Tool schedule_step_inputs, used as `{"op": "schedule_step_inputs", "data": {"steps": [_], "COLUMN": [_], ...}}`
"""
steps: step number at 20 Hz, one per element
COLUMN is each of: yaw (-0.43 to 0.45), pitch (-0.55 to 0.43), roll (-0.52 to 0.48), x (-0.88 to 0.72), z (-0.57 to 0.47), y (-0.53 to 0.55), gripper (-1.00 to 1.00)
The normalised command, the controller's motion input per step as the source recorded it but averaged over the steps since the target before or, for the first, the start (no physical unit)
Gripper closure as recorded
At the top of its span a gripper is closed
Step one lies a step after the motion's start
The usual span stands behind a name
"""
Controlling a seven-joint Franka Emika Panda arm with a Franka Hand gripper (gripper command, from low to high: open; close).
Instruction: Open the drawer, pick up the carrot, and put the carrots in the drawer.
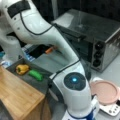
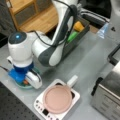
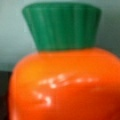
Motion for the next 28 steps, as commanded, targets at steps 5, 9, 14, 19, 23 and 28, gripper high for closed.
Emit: {"op": "schedule_step_inputs", "data": {"steps": [5,9,14,19,23,28], "yaw": [-0.037,-0.035,-0.025,-0.023,-0.026,-0.043], "pitch": [0.223,0.227,0.225,0.236,0.209,0.189], "roll": [-0.202,-0.218,-0.223,-0.223,-0.2,-0.177], "x": [0.14,0.16,0.18,0.17,0.14,0.1], "z": [0.26,0.21,0.16,0.23,0.23,0.21], "y": [0.11,0.12,0.13,0.14,0.16,0.18], "gripper": [1.0,1.0,1.0,1.0,1.0,1.0]}}
